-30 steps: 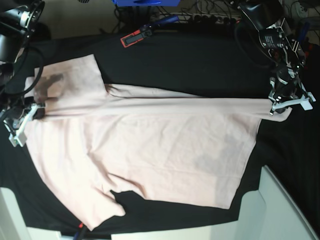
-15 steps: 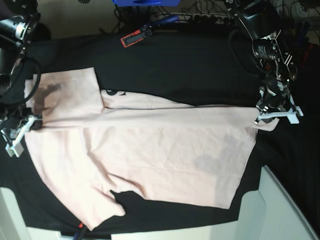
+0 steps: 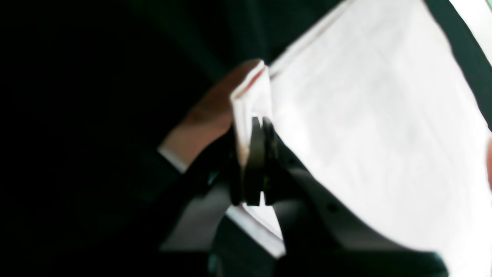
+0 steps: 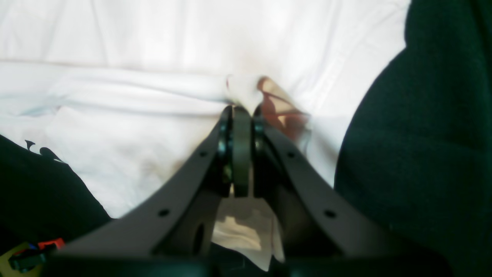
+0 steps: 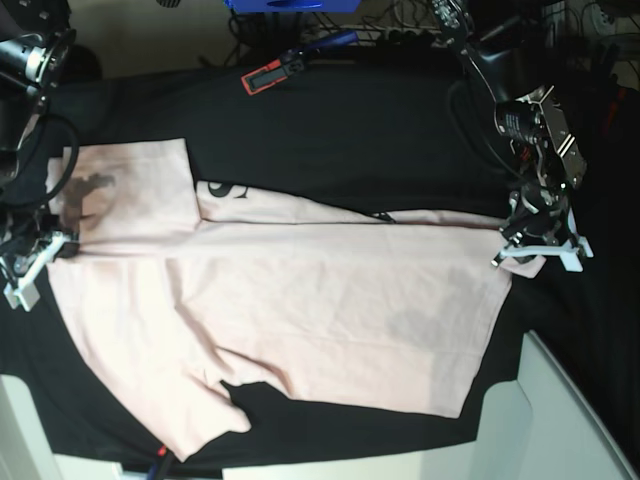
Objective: Fold the T-shirt properly
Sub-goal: 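Drag the held edge across the shirt toward the opposite side, then open both grippers and release the folded shirt half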
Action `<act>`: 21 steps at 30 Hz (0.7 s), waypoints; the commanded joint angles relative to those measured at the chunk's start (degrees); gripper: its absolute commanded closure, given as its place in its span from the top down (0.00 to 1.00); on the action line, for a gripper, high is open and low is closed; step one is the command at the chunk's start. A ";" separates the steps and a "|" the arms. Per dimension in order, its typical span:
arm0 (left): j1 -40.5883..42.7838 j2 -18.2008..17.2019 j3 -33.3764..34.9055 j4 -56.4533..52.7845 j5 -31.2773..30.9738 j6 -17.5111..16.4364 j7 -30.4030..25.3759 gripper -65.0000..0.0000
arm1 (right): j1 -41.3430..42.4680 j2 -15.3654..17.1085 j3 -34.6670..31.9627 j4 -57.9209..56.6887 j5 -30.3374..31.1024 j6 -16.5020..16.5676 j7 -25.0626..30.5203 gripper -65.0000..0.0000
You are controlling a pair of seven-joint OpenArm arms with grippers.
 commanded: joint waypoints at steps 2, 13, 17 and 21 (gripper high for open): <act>-0.73 -1.38 -0.02 0.63 -0.73 -0.40 -1.15 0.10 | 1.29 1.27 0.42 1.00 0.52 -0.18 1.06 0.07; 1.12 -4.45 -0.46 3.18 -0.91 -0.58 -1.33 0.53 | -1.79 0.92 12.82 9.44 0.78 2.59 0.62 0.51; 5.69 -4.63 0.16 10.22 -0.56 -0.66 -1.51 0.53 | -6.53 -1.45 12.82 16.82 0.52 2.59 -2.90 0.51; 13.07 -4.37 0.42 18.74 -0.38 -0.66 -1.42 0.52 | -13.04 -5.67 13.43 21.39 0.52 2.59 -3.87 0.51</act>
